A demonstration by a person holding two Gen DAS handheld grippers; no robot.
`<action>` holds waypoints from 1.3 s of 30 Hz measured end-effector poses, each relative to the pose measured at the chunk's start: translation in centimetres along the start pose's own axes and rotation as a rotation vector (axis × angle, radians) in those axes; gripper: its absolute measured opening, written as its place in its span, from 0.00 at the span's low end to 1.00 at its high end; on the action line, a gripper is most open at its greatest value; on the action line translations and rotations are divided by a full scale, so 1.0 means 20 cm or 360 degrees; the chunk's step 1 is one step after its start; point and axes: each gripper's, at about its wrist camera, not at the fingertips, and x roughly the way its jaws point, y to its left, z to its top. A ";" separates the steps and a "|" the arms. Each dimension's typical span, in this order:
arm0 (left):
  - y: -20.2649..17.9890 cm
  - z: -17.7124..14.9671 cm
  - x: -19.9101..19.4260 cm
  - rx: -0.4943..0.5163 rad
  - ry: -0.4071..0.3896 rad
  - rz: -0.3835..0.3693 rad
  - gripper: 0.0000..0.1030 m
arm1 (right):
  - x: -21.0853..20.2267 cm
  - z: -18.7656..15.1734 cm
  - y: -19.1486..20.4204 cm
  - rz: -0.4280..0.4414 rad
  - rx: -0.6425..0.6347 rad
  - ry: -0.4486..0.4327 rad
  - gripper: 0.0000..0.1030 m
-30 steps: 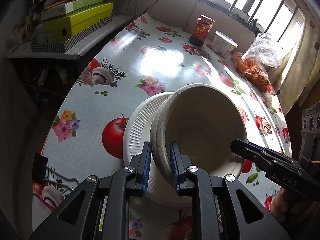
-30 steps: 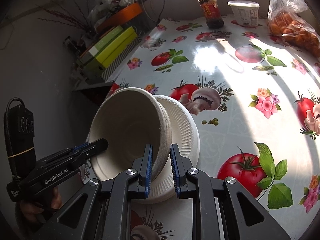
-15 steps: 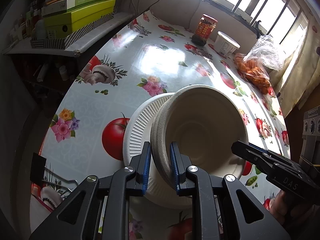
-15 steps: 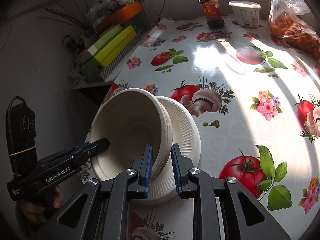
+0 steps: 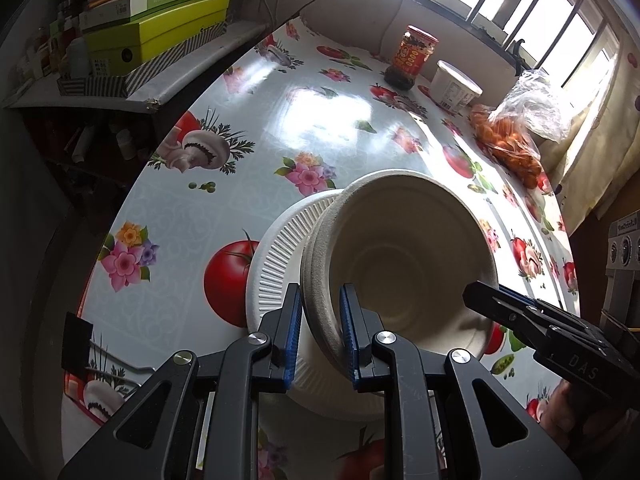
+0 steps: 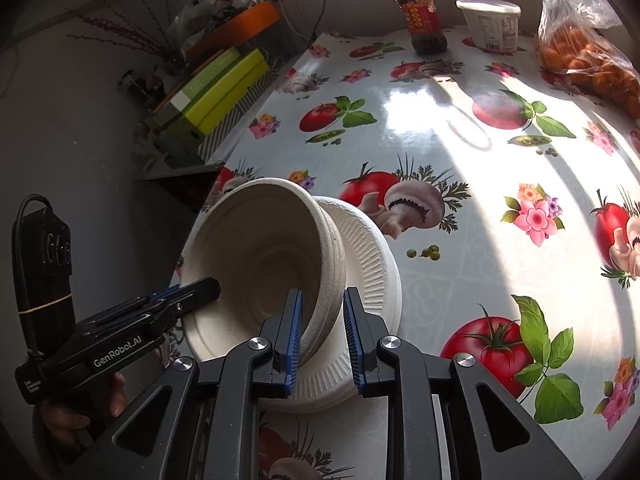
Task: Organize plates and bowls
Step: 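Open the left gripper to release the bowls on the plates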
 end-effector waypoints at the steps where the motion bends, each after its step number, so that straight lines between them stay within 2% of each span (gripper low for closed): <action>1: 0.00 0.00 0.00 0.0004 0.0001 0.0000 0.19 | 0.00 0.00 0.00 -0.0002 -0.0001 0.0000 0.21; 11: -0.01 0.01 0.01 0.0009 0.0013 0.0000 0.23 | 0.00 0.01 0.01 -0.0002 0.0003 0.0000 0.31; 17: -0.01 0.02 -0.01 0.0006 -0.0012 -0.0021 0.41 | -0.01 0.01 0.00 -0.0010 0.0005 -0.0006 0.36; 23: 0.00 0.03 -0.02 -0.0003 -0.0026 -0.0028 0.41 | -0.01 0.02 0.00 -0.0006 0.0001 -0.0022 0.39; 28: 0.01 0.02 -0.06 -0.0005 -0.0086 -0.0031 0.43 | -0.04 0.01 0.01 -0.0001 -0.0018 -0.0072 0.43; 30: 0.01 0.01 -0.09 -0.0003 -0.0116 -0.0029 0.48 | -0.06 0.00 0.01 -0.0002 -0.0033 -0.0095 0.44; 39: 0.01 -0.05 -0.16 -0.0007 -0.0192 0.0002 0.48 | -0.14 -0.06 0.04 -0.0006 -0.0074 -0.0153 0.46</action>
